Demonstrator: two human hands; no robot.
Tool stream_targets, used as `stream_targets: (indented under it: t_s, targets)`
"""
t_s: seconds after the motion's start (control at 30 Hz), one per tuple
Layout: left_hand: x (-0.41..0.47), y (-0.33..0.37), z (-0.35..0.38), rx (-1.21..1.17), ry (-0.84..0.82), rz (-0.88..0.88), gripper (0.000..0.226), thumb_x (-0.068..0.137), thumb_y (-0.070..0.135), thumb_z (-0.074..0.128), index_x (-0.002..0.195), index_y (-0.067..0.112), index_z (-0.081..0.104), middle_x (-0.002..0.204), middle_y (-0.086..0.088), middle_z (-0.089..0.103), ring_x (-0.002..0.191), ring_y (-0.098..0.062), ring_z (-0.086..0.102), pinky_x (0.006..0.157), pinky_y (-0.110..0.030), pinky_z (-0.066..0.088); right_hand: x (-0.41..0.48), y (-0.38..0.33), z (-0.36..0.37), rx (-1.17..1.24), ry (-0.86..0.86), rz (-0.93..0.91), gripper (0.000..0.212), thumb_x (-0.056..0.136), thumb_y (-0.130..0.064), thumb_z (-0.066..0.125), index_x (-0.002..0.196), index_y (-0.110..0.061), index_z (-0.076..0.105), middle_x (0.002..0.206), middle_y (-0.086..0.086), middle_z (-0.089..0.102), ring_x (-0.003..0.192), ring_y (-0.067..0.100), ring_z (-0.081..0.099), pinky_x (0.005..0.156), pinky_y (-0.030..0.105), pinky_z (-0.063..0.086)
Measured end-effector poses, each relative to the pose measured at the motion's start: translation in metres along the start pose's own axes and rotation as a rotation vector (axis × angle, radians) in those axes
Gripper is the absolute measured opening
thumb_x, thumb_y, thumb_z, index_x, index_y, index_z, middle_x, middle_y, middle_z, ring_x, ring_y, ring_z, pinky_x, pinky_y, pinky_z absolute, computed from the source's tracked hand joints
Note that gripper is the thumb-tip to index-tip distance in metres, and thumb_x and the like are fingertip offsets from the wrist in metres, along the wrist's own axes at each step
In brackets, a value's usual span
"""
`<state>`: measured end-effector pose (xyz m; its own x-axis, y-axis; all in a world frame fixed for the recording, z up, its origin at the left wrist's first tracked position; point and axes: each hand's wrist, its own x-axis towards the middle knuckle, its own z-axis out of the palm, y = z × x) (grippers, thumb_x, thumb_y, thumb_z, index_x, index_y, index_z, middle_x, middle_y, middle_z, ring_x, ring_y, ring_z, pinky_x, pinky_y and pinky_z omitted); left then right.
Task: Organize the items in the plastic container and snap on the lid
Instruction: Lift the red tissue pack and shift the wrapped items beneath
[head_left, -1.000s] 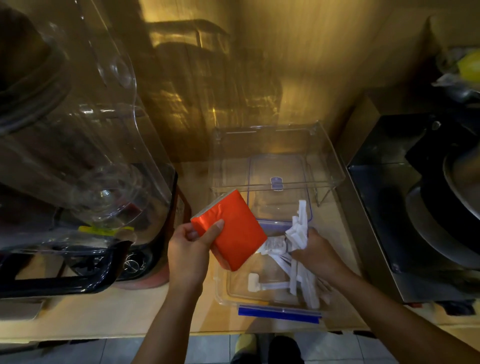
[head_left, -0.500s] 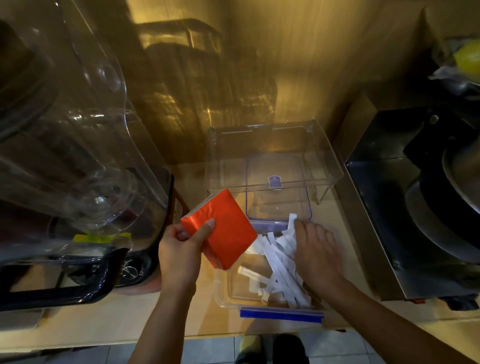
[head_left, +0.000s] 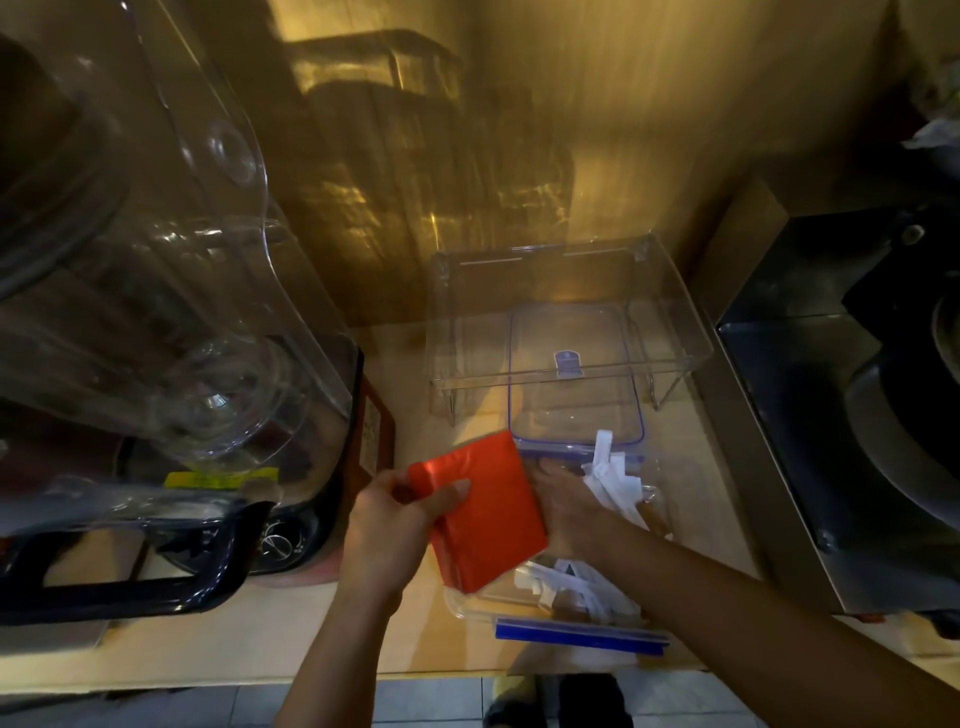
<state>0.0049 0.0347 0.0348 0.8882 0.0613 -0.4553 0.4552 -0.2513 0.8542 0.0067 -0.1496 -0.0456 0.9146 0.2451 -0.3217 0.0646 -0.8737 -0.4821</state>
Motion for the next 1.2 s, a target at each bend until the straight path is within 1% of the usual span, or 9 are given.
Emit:
stream_targets:
  t_s: [0.1, 0.17, 0.3, 0.4, 0.5, 0.63, 0.8, 1.0, 1.2]
  targets:
    - [0.001, -0.004, 0.007, 0.01, -0.007, -0.005, 0.031, 0.071, 0.028, 0.076, 0.092, 0.024, 0.055, 0.095, 0.001, 0.065, 0.089, -0.018, 0.064, 0.073, -0.037, 0.054, -0.009, 0.008, -0.006, -0.142, -0.112, -0.077, 0.047, 0.086, -0.032, 0.063, 0.125, -0.009, 0.052, 0.134, 0.011, 0.049, 0.128, 0.025, 0.039, 0.106, 0.032, 0.026]
    - [0.003, -0.003, 0.013, 0.03, 0.008, 0.004, 0.033, 0.072, 0.03, 0.075, 0.096, 0.026, 0.053, 0.097, 0.004, 0.063, 0.09, -0.016, 0.062, 0.071, -0.034, 0.052, -0.015, 0.015, -0.01, -0.377, -0.167, -0.244, 0.037, 0.093, -0.041, 0.049, 0.119, -0.017, 0.056, 0.131, 0.006, 0.055, 0.13, 0.023, 0.039, 0.11, 0.035, 0.02]
    - [0.008, 0.002, 0.02, 0.083, 0.038, -0.014, 0.044, 0.072, 0.033, 0.075, 0.108, 0.019, 0.053, 0.105, -0.003, 0.064, 0.096, -0.023, 0.062, 0.085, -0.047, 0.054, -0.021, 0.027, -0.004, -0.721, -0.236, -0.391, 0.03, 0.098, -0.023, 0.041, 0.122, -0.019, 0.058, 0.134, 0.003, 0.055, 0.135, 0.026, 0.034, 0.109, 0.048, 0.028]
    - [0.011, 0.002, 0.027, 0.216, -0.029, -0.027, 0.049, 0.075, 0.032, 0.073, 0.116, 0.014, 0.051, 0.11, -0.007, 0.063, 0.099, -0.026, 0.061, 0.088, -0.05, 0.053, -0.028, 0.034, 0.001, -0.684, -0.231, -0.326, 0.03, 0.097, -0.016, 0.039, 0.118, -0.01, 0.06, 0.132, 0.009, 0.056, 0.136, 0.028, 0.032, 0.112, 0.048, 0.019]
    - [0.011, -0.001, 0.04, 0.441, -0.066, 0.013, 0.052, 0.079, 0.032, 0.07, 0.121, 0.013, 0.046, 0.113, -0.008, 0.061, 0.099, -0.025, 0.059, 0.086, -0.041, 0.052, -0.036, 0.044, 0.002, -0.665, -0.148, -0.262, 0.028, 0.095, -0.019, 0.045, 0.113, -0.008, 0.063, 0.13, 0.012, 0.059, 0.134, 0.028, 0.037, 0.114, 0.05, 0.017]
    - [0.006, -0.004, 0.056, 0.551, -0.057, 0.188, 0.067, 0.079, 0.018, 0.066, 0.133, 0.024, 0.026, 0.119, -0.01, 0.059, 0.101, -0.028, 0.061, 0.083, -0.042, 0.053, -0.038, 0.056, 0.002, -0.632, 0.036, -0.217, 0.03, 0.068, -0.027, 0.081, 0.093, -0.014, 0.073, 0.107, 0.005, 0.072, 0.111, 0.018, 0.061, 0.103, 0.041, 0.04]
    - [0.005, -0.019, 0.063, 0.897, -0.103, 0.404, 0.06, 0.077, 0.031, 0.057, 0.132, 0.031, 0.032, 0.12, -0.007, 0.059, 0.11, -0.025, 0.048, 0.088, -0.036, 0.042, -0.041, 0.065, 0.014, -0.626, -0.03, -0.104, 0.037, 0.09, -0.03, 0.052, 0.125, -0.017, 0.057, 0.138, 0.01, 0.052, 0.134, 0.029, 0.036, 0.113, 0.057, 0.015]
    - [0.018, -0.012, 0.06, 1.023, -0.364, 0.552, 0.059, 0.082, 0.035, 0.058, 0.135, 0.035, 0.034, 0.125, -0.006, 0.051, 0.111, -0.021, 0.035, 0.088, -0.032, 0.026, -0.047, 0.066, 0.005, -0.414, -0.021, -0.105, 0.035, 0.088, -0.031, 0.052, 0.122, -0.024, 0.056, 0.143, 0.001, 0.047, 0.14, 0.021, 0.023, 0.113, 0.052, 0.004]
    - [0.04, 0.009, 0.074, 1.262, -0.499, 0.62, 0.053, 0.089, 0.017, 0.047, 0.136, 0.039, 0.037, 0.115, -0.009, 0.053, 0.108, -0.028, 0.037, 0.087, -0.036, 0.027, -0.05, 0.066, -0.008, -0.068, 0.047, -0.034, 0.051, 0.087, -0.029, 0.057, 0.135, -0.03, 0.043, 0.142, -0.004, 0.047, 0.137, 0.015, 0.031, 0.113, 0.042, -0.001]
